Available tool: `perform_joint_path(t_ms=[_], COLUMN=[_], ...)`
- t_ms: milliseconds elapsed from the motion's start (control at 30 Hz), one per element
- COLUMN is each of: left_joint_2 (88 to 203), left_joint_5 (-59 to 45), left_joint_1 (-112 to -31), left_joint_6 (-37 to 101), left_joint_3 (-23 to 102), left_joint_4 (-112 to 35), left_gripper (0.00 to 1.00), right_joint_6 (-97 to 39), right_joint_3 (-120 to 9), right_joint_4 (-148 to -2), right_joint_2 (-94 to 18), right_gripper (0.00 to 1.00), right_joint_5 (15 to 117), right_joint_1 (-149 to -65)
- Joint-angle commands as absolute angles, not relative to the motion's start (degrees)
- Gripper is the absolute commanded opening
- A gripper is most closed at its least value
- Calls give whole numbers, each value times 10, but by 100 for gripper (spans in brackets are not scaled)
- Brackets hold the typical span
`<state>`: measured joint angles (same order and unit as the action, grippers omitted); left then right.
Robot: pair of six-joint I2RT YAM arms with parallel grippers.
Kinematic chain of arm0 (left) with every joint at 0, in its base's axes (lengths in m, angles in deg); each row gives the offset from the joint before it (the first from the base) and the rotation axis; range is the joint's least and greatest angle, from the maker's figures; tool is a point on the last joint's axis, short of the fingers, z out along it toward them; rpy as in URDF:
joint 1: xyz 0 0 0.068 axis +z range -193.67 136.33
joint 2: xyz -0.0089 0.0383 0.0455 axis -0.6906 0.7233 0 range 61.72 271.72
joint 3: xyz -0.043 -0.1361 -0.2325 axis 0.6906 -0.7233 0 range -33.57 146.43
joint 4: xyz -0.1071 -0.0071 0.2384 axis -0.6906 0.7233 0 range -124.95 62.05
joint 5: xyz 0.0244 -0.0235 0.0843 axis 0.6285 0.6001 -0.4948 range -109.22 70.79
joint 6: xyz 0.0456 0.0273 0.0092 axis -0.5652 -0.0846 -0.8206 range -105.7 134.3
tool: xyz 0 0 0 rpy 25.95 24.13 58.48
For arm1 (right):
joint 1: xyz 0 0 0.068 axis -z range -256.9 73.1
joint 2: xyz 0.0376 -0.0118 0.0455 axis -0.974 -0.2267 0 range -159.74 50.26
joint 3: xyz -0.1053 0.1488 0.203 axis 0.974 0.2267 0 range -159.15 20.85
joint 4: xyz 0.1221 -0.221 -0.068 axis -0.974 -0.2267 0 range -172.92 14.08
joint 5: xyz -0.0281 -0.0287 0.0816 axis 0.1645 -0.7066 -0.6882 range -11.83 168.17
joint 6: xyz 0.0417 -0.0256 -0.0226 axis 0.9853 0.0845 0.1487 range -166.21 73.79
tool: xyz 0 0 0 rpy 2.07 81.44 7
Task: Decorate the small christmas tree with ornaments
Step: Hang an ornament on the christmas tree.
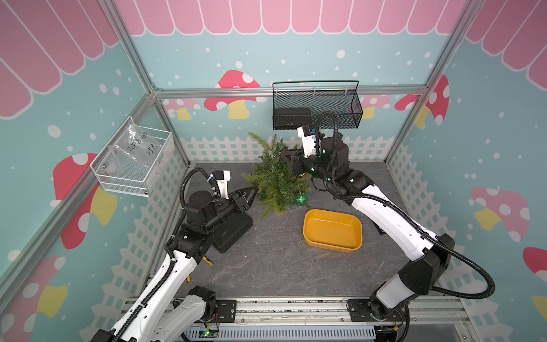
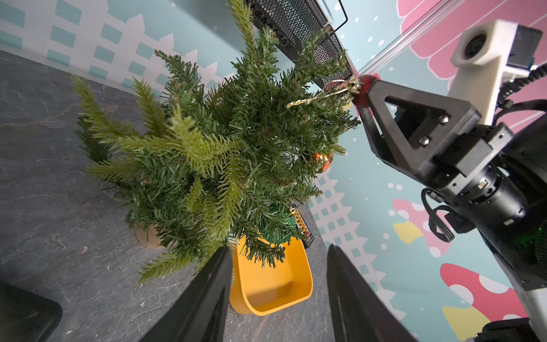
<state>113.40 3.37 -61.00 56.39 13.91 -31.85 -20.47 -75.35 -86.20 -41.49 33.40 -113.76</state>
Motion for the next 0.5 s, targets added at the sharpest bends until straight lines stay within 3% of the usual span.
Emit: perform_joint_path(t_ms=[0,467], left_joint_2=[1135,1148], left_joint_5=[41,47], left_joint_1=[-605,-606], left_joint_6=[573,583], left_joint_3=[129,128], left_joint_4=[-329,-344], left_gripper=[54,54], right_joint_6=[-203,-217], right_joint_3=[-761,-721], right_joint_4=[-842,-847], right_joint_2=[-401,-368], right_gripper=[32,32], right_joint_5=[311,326], right_joint_1=[-1144,-1147])
